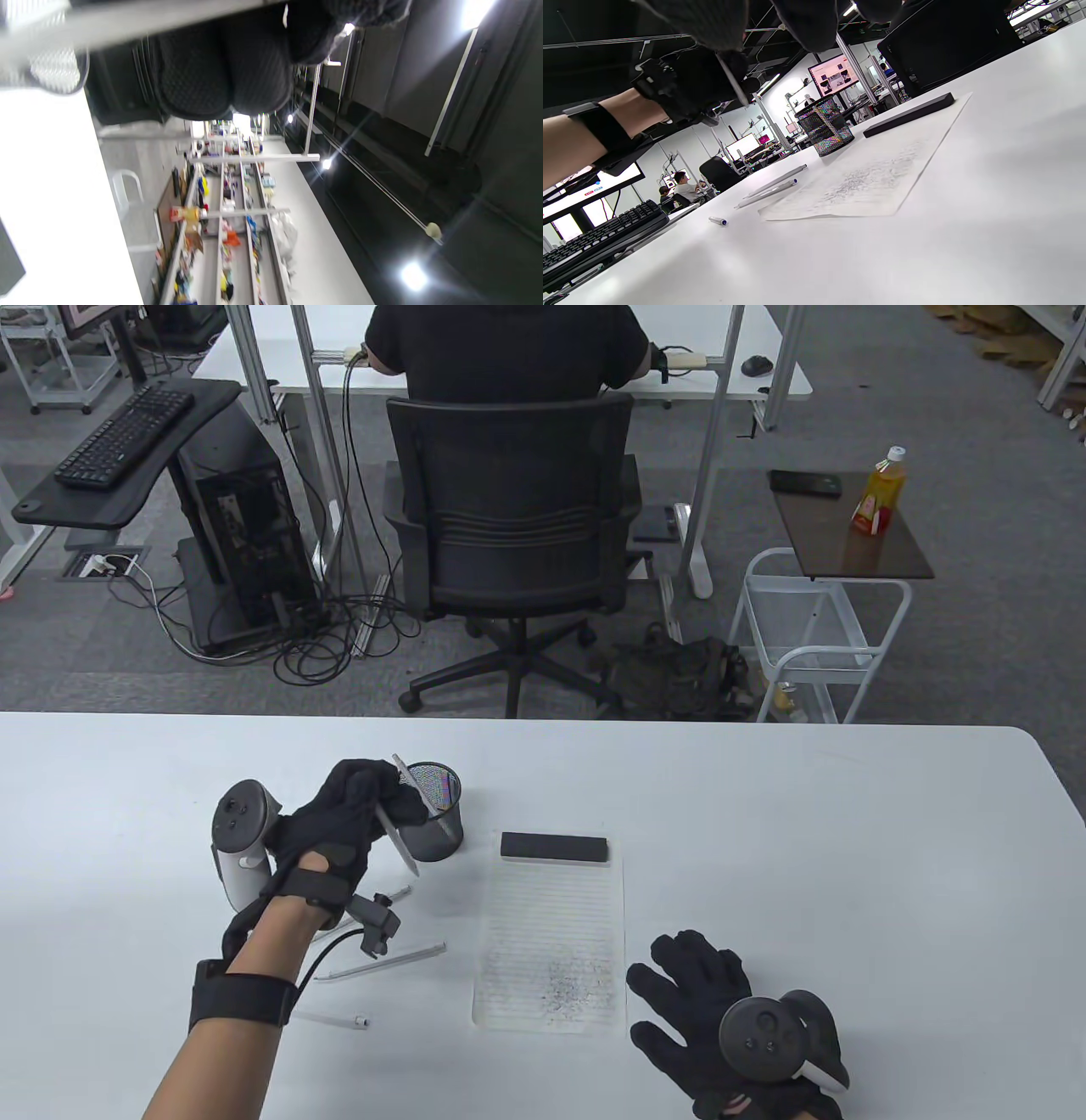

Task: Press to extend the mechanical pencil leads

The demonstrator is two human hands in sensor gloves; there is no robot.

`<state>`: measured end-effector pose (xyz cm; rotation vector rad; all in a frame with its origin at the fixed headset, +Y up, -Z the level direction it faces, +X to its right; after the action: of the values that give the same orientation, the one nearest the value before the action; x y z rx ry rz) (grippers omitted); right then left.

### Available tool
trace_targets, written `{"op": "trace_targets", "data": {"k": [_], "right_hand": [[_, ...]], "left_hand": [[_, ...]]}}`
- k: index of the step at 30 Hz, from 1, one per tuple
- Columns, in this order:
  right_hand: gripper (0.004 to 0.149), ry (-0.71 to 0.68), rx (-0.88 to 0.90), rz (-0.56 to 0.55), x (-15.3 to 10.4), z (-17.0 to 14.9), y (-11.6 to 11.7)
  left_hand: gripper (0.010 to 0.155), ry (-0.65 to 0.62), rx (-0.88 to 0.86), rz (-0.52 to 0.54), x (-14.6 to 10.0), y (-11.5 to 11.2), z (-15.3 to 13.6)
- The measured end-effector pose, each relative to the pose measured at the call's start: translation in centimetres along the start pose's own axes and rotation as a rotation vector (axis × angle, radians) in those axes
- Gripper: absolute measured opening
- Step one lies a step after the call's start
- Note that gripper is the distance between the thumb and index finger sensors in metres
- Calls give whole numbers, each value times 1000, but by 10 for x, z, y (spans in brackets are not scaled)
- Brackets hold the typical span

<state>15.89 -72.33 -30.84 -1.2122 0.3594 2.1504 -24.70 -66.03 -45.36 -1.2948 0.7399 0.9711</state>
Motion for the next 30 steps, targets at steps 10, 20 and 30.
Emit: {"op": "trace_targets", "data": {"k": [10, 20, 30], "right_hand": [[66, -1, -3, -7, 0, 0, 0], [66, -1, -5, -7, 0, 0, 0], [66, 1, -5, -1, 0, 0, 0]], "left_hand": [[66, -172, -289, -30, -16, -24, -34], [57, -277, -424, 32, -20, -35, -50], [59, -321, -483, 39, -22, -42, -59]]}}
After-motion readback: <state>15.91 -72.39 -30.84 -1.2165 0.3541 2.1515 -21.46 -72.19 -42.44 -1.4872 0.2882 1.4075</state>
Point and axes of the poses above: the tracker on the back of each hand, its own z axis roughly to the thumb side, its own x axis roughly from the wrist to the fingertips, y = z × x, the point moved 3 cm from there along x, roughly from the wrist to the fingertips, and after that the axes turned 15 degrees about -z, right-handed, at the moved point
